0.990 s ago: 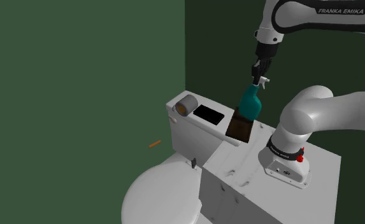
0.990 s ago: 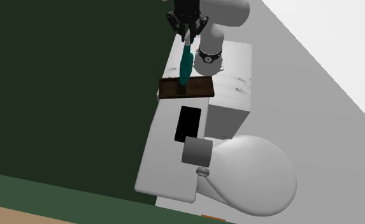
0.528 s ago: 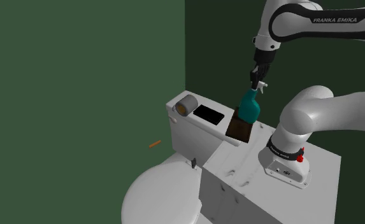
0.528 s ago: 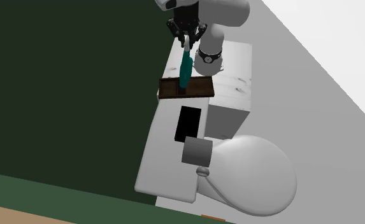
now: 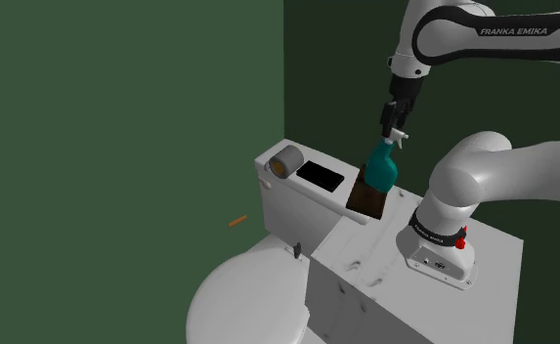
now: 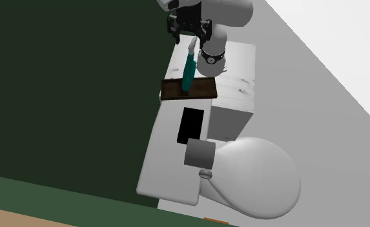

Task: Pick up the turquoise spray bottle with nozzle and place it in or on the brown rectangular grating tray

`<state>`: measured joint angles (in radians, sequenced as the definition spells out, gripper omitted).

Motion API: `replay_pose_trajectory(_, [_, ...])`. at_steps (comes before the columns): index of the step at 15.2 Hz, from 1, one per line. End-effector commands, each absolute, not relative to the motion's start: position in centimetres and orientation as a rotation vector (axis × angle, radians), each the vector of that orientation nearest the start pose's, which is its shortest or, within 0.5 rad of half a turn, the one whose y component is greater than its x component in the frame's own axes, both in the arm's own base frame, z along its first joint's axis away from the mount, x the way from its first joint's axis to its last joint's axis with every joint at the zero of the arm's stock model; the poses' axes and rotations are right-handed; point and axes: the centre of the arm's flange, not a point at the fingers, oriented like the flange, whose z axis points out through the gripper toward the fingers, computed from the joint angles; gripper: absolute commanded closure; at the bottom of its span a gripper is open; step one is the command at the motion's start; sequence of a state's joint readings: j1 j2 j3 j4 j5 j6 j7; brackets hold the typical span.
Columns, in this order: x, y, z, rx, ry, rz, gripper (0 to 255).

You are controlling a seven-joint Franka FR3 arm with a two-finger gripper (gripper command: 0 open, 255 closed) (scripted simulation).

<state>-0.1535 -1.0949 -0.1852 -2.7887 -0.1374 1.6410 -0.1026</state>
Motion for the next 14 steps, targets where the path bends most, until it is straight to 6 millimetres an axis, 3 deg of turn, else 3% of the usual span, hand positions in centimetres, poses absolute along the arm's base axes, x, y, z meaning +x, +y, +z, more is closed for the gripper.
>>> replay_pose_trajectory(1, [21.6,-9.0,47.0,-3.098,0.183,0.082,0])
replay_pose_trajectory(2, [21.6,-9.0,47.0,-3.098,0.183,0.082,0])
replay_pose_trajectory(6, [21.9,-9.2,51.9,-3.098,0.183,0.082,0])
replay_pose_trajectory(14, [21.9,-9.2,51.9,-3.098,0.183,0.082,0])
